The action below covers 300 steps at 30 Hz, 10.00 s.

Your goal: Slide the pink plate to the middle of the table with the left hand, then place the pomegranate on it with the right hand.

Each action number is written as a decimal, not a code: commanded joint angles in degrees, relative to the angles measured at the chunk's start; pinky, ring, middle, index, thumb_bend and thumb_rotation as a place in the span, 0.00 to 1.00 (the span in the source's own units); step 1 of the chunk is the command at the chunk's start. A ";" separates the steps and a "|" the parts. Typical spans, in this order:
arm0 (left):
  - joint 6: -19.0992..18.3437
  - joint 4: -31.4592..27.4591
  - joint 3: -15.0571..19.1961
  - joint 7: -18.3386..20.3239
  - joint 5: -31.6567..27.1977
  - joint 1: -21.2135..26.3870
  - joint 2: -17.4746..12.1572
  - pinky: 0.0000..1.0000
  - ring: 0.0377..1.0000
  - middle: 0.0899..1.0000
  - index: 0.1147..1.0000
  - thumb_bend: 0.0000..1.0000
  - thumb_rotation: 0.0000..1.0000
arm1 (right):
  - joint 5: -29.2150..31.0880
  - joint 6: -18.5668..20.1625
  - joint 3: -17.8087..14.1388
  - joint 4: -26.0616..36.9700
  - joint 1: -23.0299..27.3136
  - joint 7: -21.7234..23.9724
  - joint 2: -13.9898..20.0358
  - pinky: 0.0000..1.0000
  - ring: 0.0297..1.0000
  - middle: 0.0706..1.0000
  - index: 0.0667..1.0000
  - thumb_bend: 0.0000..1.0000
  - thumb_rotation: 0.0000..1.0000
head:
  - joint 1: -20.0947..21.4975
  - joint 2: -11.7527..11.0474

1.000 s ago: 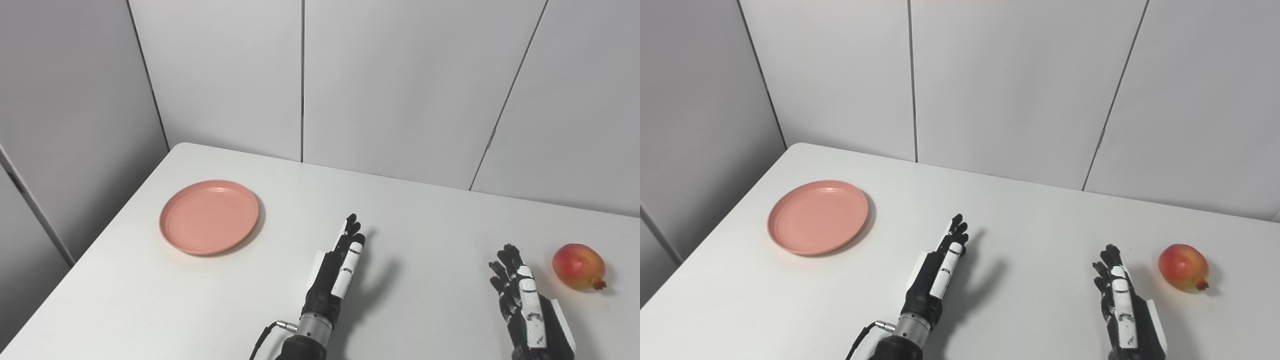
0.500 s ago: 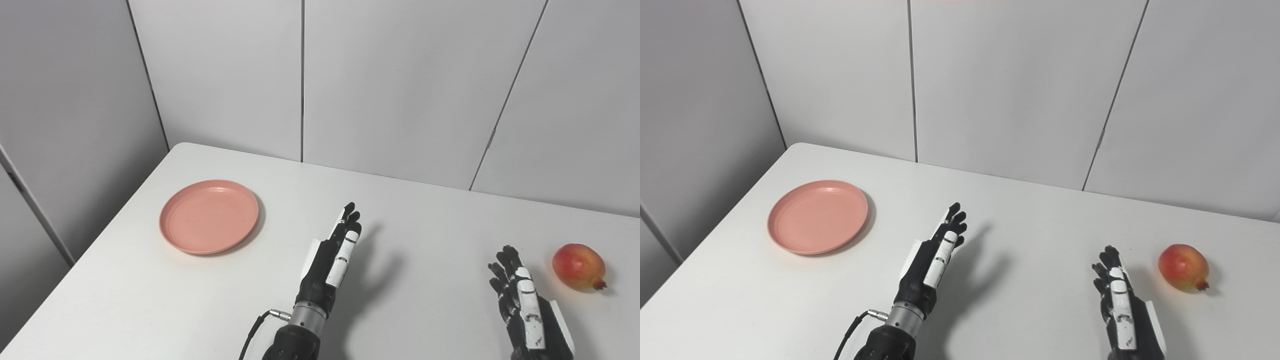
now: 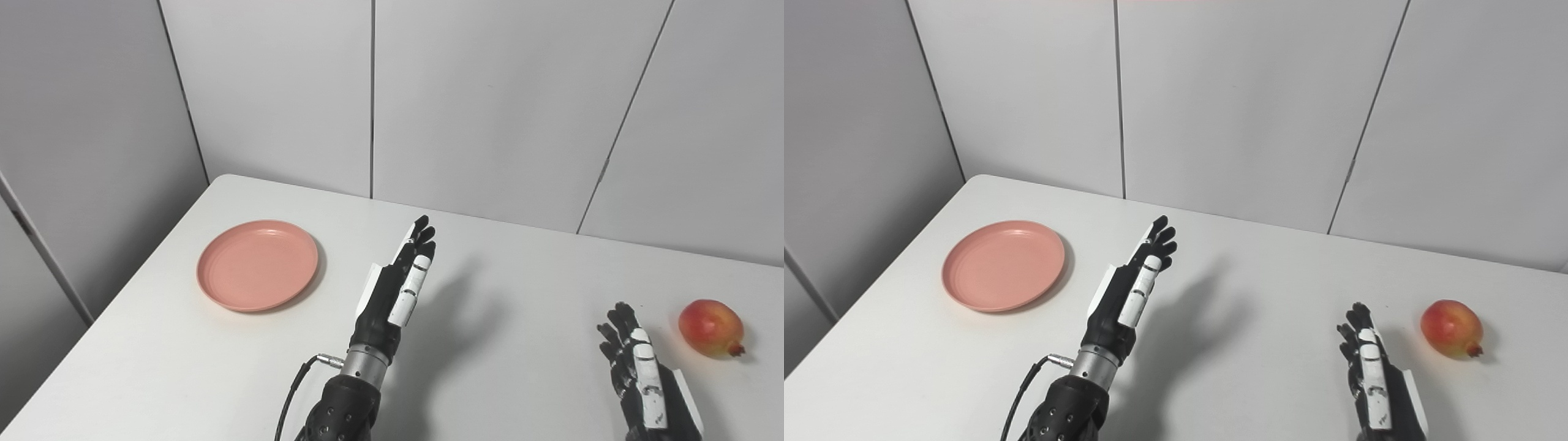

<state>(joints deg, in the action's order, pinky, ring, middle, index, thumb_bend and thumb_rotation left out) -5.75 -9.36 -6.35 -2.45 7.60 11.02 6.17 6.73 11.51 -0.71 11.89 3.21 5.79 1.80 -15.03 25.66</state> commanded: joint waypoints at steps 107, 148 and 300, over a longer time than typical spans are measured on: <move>7.48 6.68 34.15 -9.97 -23.33 6.56 -15.50 1.00 0.96 0.97 0.94 0.43 1.00 | 2.67 -2.53 -1.17 0.53 1.29 0.83 2.62 1.00 1.00 0.99 0.99 0.18 1.00 | -3.73 -1.76; 12.10 16.71 34.67 -6.93 -28.86 4.76 -16.44 0.94 0.94 0.95 0.94 0.39 1.00 | 2.61 -2.01 -1.41 0.75 1.48 0.47 2.90 1.00 0.99 0.99 0.99 0.16 1.00 | -4.08 -1.82; -4.97 20.02 9.31 3.26 -21.78 10.63 -5.84 0.91 0.90 0.90 0.87 0.41 1.00 | -2.97 -1.83 1.88 0.72 0.87 -1.09 -1.30 0.97 0.95 0.96 0.95 0.25 1.00 | 7.08 2.00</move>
<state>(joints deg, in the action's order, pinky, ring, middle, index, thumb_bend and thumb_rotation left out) -9.71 11.06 3.67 0.32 -14.54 20.27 -0.39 3.75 11.46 1.13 10.55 3.17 5.00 0.81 -8.44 27.42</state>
